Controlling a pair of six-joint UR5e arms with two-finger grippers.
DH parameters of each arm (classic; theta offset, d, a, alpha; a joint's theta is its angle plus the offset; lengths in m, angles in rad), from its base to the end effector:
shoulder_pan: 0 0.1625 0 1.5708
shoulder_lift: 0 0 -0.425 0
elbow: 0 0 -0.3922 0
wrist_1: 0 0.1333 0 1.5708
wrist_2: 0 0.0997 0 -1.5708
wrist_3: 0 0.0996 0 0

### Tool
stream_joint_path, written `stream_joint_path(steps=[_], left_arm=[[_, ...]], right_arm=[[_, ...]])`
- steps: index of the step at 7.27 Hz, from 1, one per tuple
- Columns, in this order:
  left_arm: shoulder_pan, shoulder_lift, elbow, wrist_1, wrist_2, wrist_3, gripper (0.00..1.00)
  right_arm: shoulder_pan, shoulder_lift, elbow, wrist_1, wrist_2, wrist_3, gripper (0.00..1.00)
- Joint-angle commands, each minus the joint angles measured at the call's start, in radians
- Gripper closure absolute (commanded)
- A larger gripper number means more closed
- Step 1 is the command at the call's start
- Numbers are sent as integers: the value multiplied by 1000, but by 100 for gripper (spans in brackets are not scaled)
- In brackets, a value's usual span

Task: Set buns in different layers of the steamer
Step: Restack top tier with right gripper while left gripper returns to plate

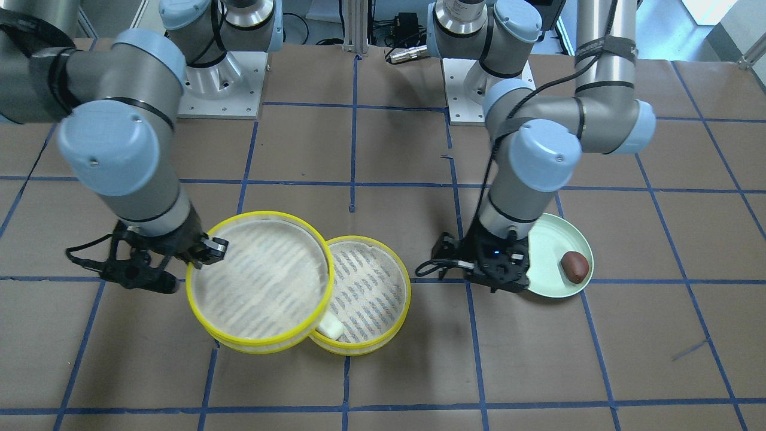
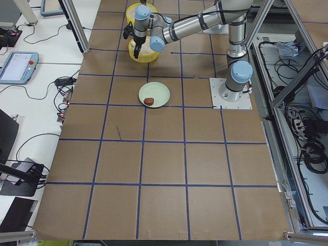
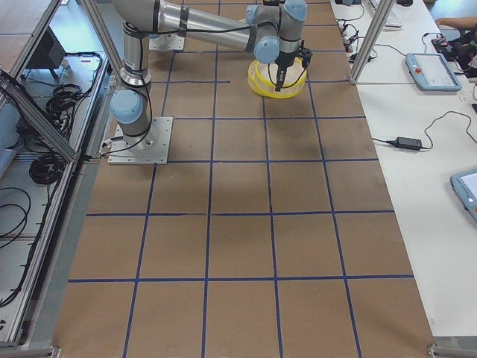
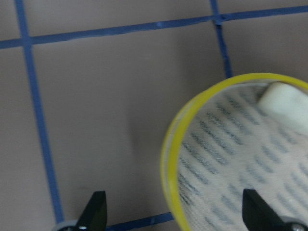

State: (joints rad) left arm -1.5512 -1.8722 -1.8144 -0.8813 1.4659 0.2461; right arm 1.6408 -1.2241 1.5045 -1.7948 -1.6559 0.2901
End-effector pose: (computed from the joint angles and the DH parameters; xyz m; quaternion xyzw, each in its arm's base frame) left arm -0.1324 -0.5772 0.2813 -0.1163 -0.9892 0.0784 0.0423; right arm 0.1676 -0.6050 0.3490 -0.1085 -0.9928 -0.0201 0.0469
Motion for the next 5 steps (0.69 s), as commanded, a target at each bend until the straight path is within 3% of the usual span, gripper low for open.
stream_joint_path(steps=[1,3,4,5], left_arm=[[248,44,-138,-15,1,322,0],[380,25,-201,-12,26,426,0],[384,21,-197,-5,141,417,1],[387,19,-194,-5,169,417,1]], right_arm=[[137,87,-81,6,5,254,94],[184,103,-78,8,49,349,94],[206,104,-72,5,48,345,94],[205,100,-40,-9,54,334,93]])
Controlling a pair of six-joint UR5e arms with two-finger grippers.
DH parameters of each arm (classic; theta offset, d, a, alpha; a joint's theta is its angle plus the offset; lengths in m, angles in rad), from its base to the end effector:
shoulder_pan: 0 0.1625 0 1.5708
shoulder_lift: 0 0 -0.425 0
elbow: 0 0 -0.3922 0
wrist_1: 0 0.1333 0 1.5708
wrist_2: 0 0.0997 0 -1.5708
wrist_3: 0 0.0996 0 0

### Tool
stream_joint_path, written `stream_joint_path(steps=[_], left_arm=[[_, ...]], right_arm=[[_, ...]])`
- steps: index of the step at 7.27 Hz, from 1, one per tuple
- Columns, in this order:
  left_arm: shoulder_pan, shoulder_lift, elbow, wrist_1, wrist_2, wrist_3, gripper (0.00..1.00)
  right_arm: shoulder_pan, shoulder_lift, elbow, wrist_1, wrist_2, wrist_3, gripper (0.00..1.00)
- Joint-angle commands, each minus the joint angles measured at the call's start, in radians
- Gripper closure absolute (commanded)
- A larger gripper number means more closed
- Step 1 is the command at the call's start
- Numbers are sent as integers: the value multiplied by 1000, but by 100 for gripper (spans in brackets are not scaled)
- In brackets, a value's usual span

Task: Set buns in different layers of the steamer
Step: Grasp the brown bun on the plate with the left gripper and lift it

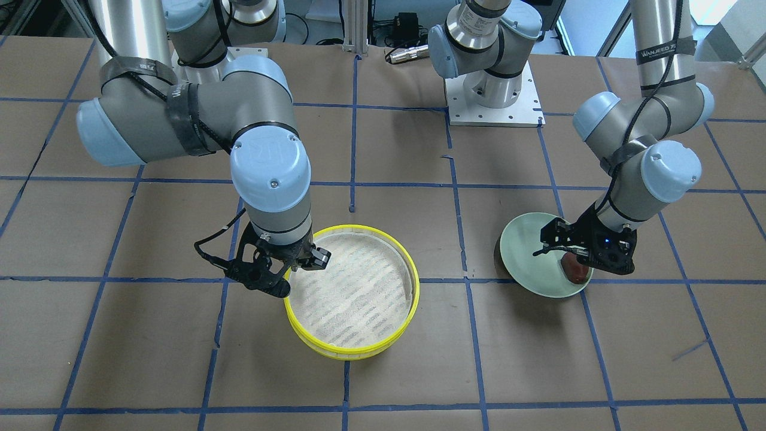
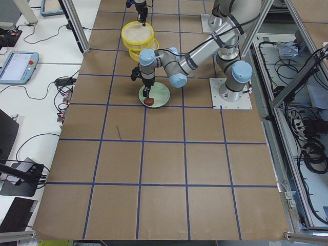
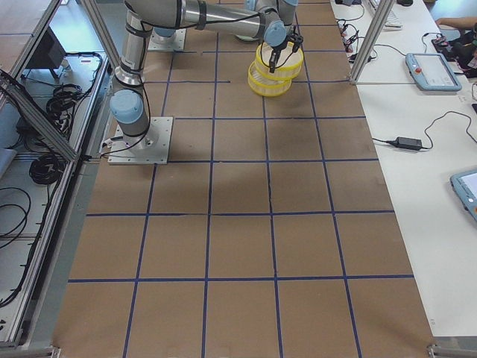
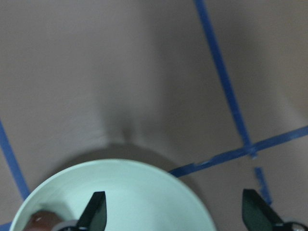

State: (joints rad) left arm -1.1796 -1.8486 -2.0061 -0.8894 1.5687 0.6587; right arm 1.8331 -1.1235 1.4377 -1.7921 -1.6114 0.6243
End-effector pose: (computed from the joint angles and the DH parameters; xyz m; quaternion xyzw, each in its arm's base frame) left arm 0.0709 -0.5221 0.2119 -0.1333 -0.9909 -0.0132 0.0089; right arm 0.2926 -0.5912 0.3161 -0.1789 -0.9826 -0.0332 0.0382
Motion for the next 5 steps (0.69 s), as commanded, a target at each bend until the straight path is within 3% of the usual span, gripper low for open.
stream_joint_path(steps=[1,2,5], left_arm=[[15,-11,0,4,67,2,1],[15,-15,0,4,65,-5,7],[15,-26,3,4,63,-11,59]], right_arm=[[11,-9,65,-24,7,-6,93],[11,-12,75,-61,4,-6,93],[11,-10,79,-64,2,-15,92]])
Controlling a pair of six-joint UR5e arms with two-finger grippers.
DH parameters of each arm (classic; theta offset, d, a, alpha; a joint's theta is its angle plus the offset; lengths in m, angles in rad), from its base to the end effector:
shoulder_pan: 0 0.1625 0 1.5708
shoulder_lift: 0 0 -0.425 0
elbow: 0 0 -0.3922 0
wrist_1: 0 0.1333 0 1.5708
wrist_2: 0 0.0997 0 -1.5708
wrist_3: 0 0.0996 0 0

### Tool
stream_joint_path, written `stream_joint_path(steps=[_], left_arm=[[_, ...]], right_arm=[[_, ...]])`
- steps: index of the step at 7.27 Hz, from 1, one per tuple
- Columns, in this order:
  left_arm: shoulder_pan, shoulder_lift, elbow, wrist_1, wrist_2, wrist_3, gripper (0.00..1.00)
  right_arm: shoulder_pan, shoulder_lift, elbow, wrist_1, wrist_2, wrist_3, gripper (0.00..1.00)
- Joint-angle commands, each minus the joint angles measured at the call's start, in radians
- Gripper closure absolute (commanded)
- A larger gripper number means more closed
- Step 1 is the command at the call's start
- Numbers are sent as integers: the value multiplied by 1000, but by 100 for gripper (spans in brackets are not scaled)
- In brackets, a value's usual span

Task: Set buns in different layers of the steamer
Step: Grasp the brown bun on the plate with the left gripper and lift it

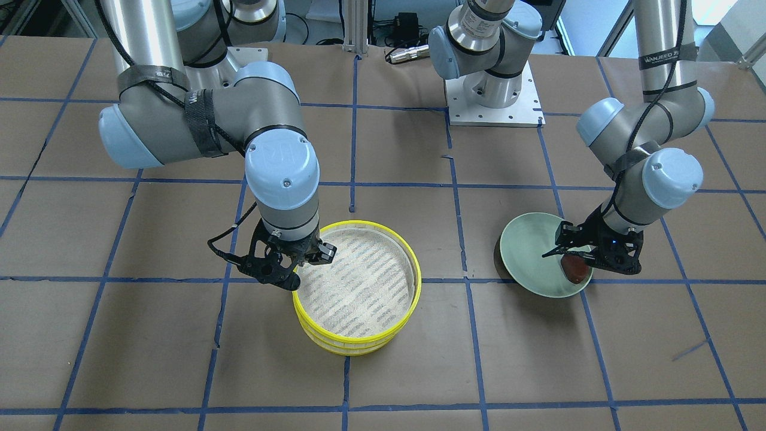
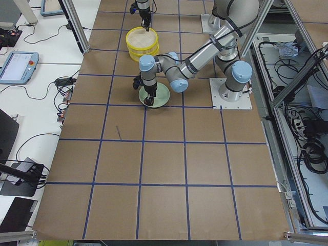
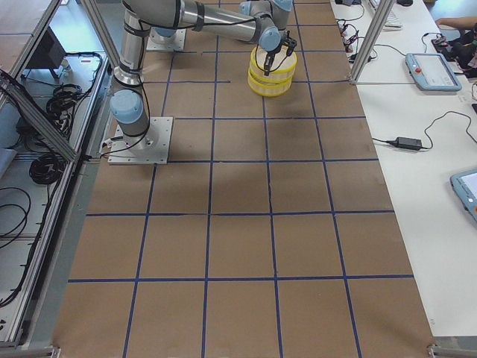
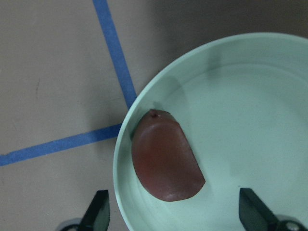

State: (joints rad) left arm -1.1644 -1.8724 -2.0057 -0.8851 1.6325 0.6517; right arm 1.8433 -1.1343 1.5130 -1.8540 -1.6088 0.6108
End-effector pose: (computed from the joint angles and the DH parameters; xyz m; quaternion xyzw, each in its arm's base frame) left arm 0.0853 -0.5199 0.2005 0.1230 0.9916 0.0375 0.0138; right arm 0.2953 -0.5756 0.2941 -0.1672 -0.9846 -0.0350 0.0376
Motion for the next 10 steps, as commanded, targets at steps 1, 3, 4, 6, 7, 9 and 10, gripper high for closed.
stream_joint_path(steps=[1,3,4,6,7,9,10], left_arm=[[-3,-4,5,15,-3,-21,80],[-9,7,15,55,-5,-50,98],[-38,25,45,57,-6,-96,98],[-131,89,84,25,7,-173,99],[-179,128,85,-9,1,-240,99],[-355,176,122,-57,-70,-433,99],[-474,159,157,-49,-91,-602,99]], right_arm=[[-1,1,4,-2,0,-2,92],[-1,2,12,-2,0,0,89],[-1,2,12,-2,-2,-2,89],[-1,2,18,-2,-2,-2,79],[-1,2,19,-1,-5,-3,77],[-10,1,27,7,-10,-29,1],[-28,-13,23,18,-7,-73,0]])
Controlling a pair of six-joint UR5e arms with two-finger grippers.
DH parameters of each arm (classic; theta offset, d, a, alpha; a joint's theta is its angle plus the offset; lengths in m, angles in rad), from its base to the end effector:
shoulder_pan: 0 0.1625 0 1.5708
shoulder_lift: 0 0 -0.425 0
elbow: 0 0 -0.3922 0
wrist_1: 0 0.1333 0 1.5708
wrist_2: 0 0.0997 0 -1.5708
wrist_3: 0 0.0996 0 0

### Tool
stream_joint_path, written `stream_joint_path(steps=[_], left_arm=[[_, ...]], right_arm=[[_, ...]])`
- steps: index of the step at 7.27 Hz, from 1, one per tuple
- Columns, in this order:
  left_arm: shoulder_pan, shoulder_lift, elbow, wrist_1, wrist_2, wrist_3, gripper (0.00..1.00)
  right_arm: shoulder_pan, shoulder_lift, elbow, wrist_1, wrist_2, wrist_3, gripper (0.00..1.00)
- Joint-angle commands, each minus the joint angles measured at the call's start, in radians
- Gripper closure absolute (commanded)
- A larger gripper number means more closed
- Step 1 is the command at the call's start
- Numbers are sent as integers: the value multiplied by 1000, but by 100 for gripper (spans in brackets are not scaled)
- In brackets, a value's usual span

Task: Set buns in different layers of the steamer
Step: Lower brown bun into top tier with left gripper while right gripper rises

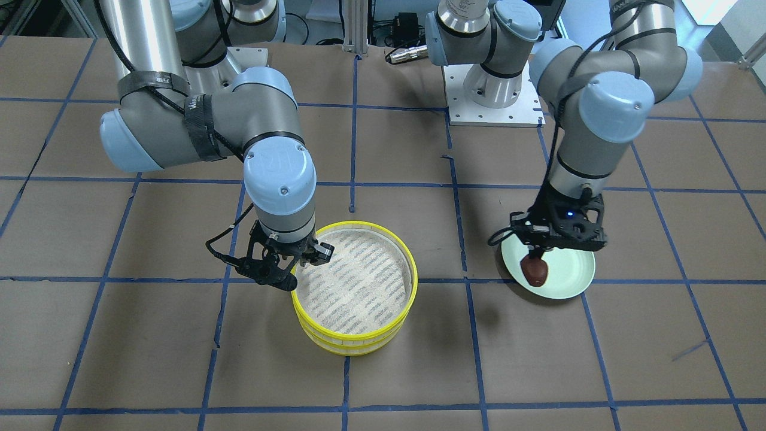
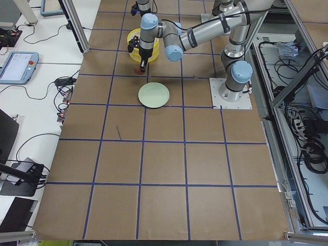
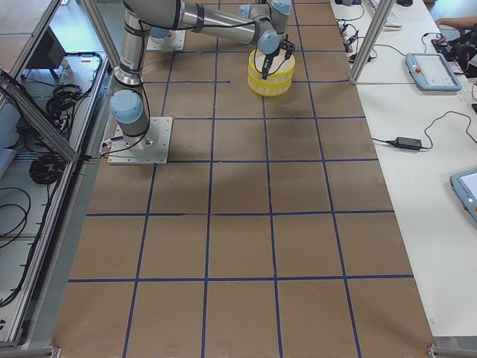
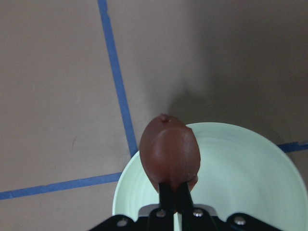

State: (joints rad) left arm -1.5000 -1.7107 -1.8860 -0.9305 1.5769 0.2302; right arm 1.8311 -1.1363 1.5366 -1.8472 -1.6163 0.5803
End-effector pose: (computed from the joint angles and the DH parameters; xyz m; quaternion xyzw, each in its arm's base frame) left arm -0.0950 -0.5359 0.3314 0.0790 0.9926 -0.0910 0.0169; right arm 0.2857 -0.5725 0.2841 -0.1576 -0.9853 -0.0472 0.0460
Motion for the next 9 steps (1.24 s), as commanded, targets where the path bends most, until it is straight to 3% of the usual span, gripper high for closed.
stream_joint_path(steps=[1,4,5,7,8,9], left_arm=[[-238,-16,86,-2,-38,-309,99],[-357,-102,188,5,-55,-539,99],[-380,-136,195,57,-121,-596,99],[-384,-254,196,203,-147,-640,97],[-384,-289,196,214,-144,-634,63],[-385,-284,196,214,-149,-652,1]], right_arm=[[-63,-45,-16,32,4,-101,0],[-267,-225,-30,253,-4,-499,0],[-300,-268,-30,293,-39,-579,0],[-256,-359,-35,359,-27,-570,0],[-219,-361,-56,359,-25,-566,0],[-217,-362,-52,361,-25,-568,0]])
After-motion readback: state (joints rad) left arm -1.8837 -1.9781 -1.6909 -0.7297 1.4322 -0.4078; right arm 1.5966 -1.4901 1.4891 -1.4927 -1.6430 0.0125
